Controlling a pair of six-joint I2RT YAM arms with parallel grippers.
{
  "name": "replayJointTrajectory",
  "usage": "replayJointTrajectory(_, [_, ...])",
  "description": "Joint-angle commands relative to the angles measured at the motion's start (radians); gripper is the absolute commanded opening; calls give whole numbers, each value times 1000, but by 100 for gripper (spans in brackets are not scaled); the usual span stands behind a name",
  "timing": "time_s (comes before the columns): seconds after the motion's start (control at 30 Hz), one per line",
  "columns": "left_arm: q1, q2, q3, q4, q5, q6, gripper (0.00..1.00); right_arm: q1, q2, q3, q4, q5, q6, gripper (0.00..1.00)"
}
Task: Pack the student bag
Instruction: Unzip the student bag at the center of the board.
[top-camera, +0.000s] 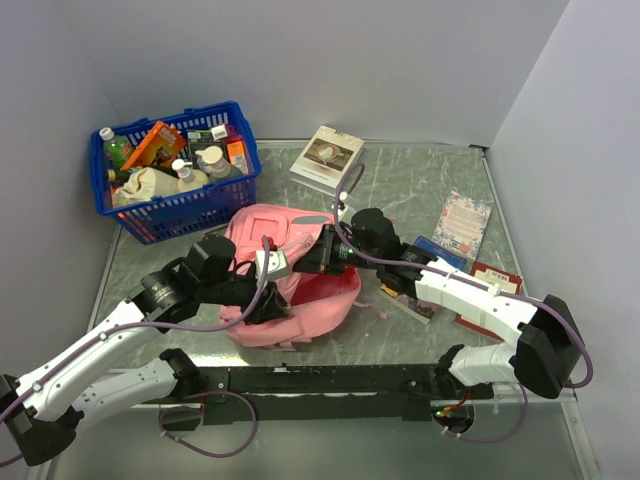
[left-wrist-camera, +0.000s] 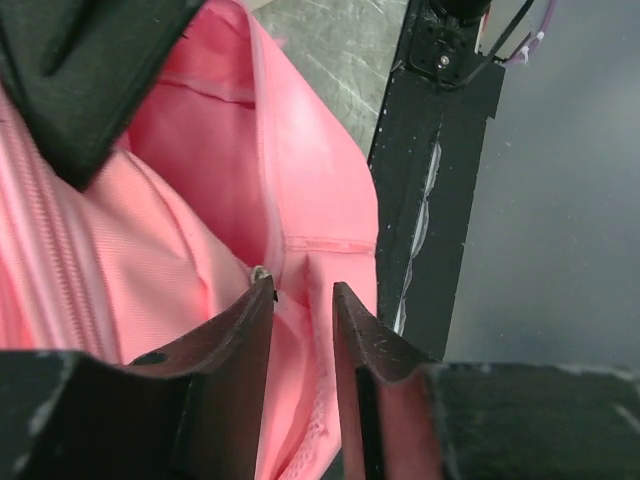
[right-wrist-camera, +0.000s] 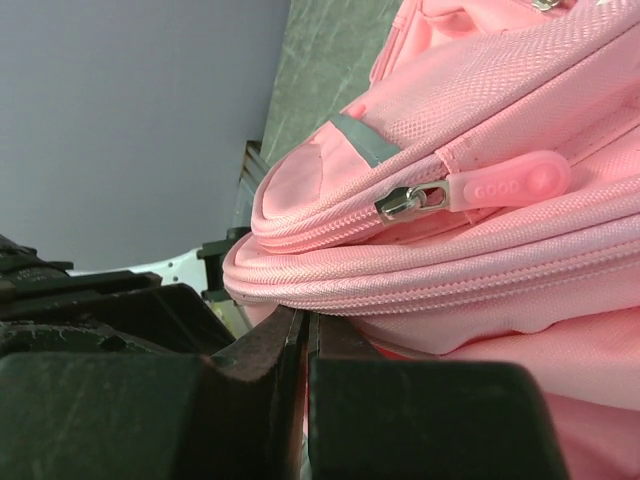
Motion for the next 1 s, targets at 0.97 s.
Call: replayJointTrajectory(0.97, [27,135,209,123,-195,53,24,-89,-39,626,-193,350,-427,0])
